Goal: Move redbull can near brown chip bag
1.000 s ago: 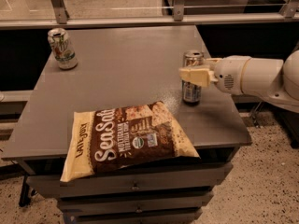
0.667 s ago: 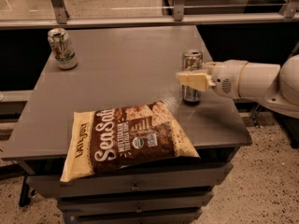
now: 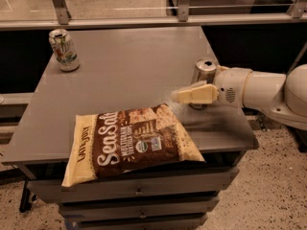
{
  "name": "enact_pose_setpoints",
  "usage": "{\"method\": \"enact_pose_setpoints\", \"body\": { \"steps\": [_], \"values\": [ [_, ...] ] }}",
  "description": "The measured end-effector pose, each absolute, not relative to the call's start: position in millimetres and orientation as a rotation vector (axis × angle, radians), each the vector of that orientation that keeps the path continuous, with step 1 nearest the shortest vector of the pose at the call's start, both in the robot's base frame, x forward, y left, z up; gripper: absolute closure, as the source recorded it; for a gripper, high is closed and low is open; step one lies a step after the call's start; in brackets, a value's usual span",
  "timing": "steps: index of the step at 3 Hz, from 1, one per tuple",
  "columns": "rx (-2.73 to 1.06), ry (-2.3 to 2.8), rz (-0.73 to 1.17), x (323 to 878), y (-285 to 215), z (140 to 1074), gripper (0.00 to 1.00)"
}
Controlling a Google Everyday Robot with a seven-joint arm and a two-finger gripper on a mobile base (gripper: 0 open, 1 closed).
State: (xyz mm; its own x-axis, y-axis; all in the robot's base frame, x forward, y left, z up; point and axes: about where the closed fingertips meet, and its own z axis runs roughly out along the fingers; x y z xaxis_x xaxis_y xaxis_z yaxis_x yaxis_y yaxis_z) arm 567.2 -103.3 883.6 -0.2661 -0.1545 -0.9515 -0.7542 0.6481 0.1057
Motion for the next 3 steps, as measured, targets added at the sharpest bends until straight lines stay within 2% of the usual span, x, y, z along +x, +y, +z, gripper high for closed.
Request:
{"method": "enact_pose_setpoints", "body": {
  "steps": [2,3],
  "values": [
    [-0.750,1.749,0.582,535,-155,891,0.00],
    [-0.748,1.674,0.483,510,-217,908,0.00]
  ]
}}
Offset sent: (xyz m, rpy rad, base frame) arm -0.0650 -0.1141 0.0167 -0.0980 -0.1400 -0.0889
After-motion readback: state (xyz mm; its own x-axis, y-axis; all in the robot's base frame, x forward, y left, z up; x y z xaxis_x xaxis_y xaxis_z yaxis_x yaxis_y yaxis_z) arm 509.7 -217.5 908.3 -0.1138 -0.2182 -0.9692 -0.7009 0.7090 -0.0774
